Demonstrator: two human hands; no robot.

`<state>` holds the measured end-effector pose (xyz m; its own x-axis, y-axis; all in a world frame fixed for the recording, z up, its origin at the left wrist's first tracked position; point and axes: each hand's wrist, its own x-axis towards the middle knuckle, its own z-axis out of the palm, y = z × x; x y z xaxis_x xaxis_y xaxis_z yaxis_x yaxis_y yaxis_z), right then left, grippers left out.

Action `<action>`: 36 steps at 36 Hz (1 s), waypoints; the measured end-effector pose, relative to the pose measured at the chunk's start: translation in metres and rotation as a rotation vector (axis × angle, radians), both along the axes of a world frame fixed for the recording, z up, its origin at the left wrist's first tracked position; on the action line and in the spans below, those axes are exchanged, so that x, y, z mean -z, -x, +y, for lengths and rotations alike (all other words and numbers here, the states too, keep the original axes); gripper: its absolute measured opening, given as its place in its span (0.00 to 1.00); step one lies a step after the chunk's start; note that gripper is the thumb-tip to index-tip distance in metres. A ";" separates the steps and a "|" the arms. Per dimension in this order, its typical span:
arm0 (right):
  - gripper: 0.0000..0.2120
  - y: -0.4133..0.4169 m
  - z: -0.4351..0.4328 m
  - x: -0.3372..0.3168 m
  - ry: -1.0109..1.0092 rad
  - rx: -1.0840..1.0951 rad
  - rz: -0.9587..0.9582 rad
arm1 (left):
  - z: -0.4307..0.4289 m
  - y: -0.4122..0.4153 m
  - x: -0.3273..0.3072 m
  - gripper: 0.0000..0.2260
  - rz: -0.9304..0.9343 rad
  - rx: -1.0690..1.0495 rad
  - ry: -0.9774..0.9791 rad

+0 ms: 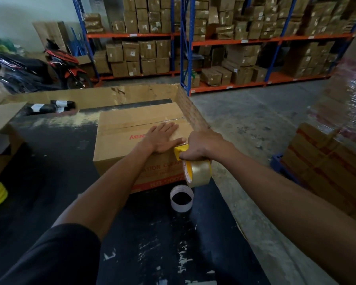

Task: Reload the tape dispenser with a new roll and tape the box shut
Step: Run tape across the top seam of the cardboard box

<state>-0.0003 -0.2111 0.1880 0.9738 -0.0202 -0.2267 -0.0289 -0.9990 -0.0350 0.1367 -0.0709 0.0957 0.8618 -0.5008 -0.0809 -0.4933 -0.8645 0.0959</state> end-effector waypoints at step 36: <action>0.27 -0.012 -0.031 0.043 -0.505 -0.262 0.291 | 0.050 0.072 0.006 0.16 -0.320 -0.069 0.935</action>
